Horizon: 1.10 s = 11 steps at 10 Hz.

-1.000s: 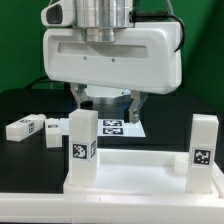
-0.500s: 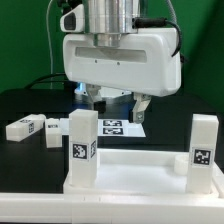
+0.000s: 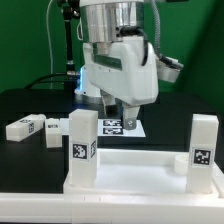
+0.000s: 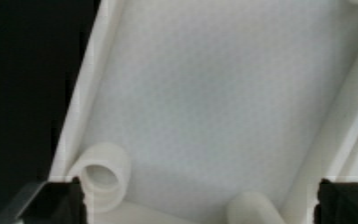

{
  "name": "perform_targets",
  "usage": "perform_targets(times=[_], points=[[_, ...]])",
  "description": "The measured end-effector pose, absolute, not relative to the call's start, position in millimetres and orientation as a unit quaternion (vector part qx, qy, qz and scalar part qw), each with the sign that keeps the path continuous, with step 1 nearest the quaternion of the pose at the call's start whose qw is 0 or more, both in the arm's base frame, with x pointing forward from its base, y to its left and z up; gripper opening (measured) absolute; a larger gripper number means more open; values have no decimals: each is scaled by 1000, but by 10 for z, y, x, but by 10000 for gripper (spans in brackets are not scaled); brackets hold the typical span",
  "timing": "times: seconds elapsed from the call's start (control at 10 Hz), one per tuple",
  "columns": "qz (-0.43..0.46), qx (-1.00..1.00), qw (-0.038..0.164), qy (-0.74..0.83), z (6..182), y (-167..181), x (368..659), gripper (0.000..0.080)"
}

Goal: Assemble desk

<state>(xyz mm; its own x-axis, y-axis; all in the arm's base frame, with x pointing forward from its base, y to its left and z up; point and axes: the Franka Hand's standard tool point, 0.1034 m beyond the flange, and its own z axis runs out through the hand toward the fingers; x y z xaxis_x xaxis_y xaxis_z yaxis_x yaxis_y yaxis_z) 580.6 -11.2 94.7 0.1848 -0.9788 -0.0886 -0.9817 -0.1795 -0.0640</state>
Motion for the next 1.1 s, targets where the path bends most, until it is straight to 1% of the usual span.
perform_targets(times=[0.1,0.3,0.6,0.8,1.0,1.1], points=[[15,-742,53,669,902,-85,5780,649],[19,-721,57,690,906,-64,5789,649],[20,-724,56,687,892,-61,5775,649],[30,-716,47,696,736,-50,5577,649],[32,-718,35,695,571,-47,5472,649],[33,-720,27,693,442,-37,5426,649]])
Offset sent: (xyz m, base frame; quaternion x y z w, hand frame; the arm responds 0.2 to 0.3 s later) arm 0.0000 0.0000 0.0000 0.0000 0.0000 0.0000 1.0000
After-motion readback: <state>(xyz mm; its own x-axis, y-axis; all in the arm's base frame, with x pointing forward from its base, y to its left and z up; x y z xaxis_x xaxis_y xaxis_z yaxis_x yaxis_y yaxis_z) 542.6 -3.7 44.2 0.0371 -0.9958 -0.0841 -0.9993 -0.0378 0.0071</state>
